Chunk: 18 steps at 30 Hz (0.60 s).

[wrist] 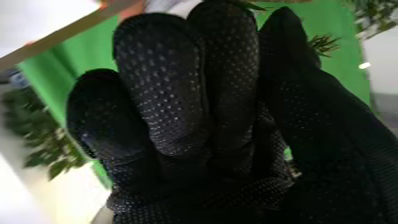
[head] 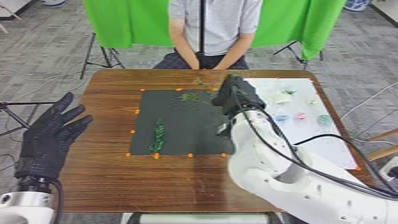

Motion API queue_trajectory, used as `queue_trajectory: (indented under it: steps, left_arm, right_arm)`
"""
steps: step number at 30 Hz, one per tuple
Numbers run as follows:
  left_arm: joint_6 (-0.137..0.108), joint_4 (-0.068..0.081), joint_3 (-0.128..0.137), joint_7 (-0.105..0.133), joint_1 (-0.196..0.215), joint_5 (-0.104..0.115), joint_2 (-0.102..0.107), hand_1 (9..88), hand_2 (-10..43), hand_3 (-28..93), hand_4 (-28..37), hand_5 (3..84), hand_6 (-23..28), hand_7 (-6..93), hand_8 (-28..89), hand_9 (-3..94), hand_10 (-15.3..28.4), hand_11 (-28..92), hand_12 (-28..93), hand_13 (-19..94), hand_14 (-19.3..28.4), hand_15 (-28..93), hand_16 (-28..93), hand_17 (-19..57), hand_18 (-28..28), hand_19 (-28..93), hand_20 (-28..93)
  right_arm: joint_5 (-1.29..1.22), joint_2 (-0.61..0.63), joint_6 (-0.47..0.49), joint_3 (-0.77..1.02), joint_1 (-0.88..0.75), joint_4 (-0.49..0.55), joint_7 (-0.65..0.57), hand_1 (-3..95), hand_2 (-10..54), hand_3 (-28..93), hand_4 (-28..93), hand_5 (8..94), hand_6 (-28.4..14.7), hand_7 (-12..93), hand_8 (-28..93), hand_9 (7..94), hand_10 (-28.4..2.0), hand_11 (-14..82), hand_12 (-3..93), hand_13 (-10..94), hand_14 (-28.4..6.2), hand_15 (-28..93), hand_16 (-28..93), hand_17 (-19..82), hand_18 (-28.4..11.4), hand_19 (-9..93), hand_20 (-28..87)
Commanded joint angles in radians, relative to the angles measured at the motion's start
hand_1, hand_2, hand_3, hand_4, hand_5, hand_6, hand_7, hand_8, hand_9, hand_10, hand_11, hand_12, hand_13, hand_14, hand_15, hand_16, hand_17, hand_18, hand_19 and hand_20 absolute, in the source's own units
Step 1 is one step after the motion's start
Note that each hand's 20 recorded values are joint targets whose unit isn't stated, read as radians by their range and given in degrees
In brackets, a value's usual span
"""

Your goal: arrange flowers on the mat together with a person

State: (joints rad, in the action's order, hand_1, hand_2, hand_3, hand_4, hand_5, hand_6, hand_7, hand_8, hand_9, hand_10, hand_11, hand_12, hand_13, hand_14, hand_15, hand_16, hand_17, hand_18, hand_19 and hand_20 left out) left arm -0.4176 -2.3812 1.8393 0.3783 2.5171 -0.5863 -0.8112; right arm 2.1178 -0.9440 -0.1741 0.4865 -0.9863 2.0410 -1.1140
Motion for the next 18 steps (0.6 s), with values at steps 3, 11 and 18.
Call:
queue_trajectory:
  steps: [3, 11, 18]
  left_arm:
    - [0.001, 0.009, -0.03, 0.013, -0.015, 0.006, 0.031, 21.6, 7.5, 76, -23.5, 30.5, 5.3, 10.2, -8, 28.4, 15.2, 18, 12, 19, 21.3, 42, -5, -9.7, 19.0, 37, 13]
    - [0.016, 0.012, -0.03, -0.01, -0.034, -0.005, 0.024, 21.7, 7.5, 76, -23.1, 30.5, 5.3, 10.2, -8, 28.4, 15.1, 19, 12, 19, 21.3, 42, -5, -9.6, 18.9, 37, 13]
    - [0.022, 0.015, -0.036, -0.024, -0.059, -0.015, 0.026, 21.9, 7.5, 76, -22.8, 30.5, 5.3, 10.2, -8, 28.4, 15.0, 19, 12, 19, 21.3, 42, -5, -9.6, 18.8, 37, 13]
  right_arm:
    - [-0.018, -0.112, 0.112, -0.09, 0.005, -0.1, 0.036, 55.3, -9.5, 62, -24, 91.6, 1.1, 15, 2, 93.7, -10.1, 36.9, 13.2, 94, -6.6, 45, 22, 64, -15.0, 93, 0]
    - [-0.038, -0.138, 0.17, -0.18, 0.042, -0.182, 0.044, 54.5, -9.5, 61, -23, 91.8, 1.1, 15, 2, 93.7, -9.9, 37.7, 13.3, 94, -6.7, 46, 22, 64, -15.3, 93, 2]
    - [-0.035, -0.157, 0.222, -0.213, 0.042, -0.213, 0.046, 53.9, -9.5, 61, -23, 91.9, 1.1, 15, 2, 93.7, -9.9, 38.3, 13.4, 94, -6.8, 46, 22, 63, -15.6, 93, 3]
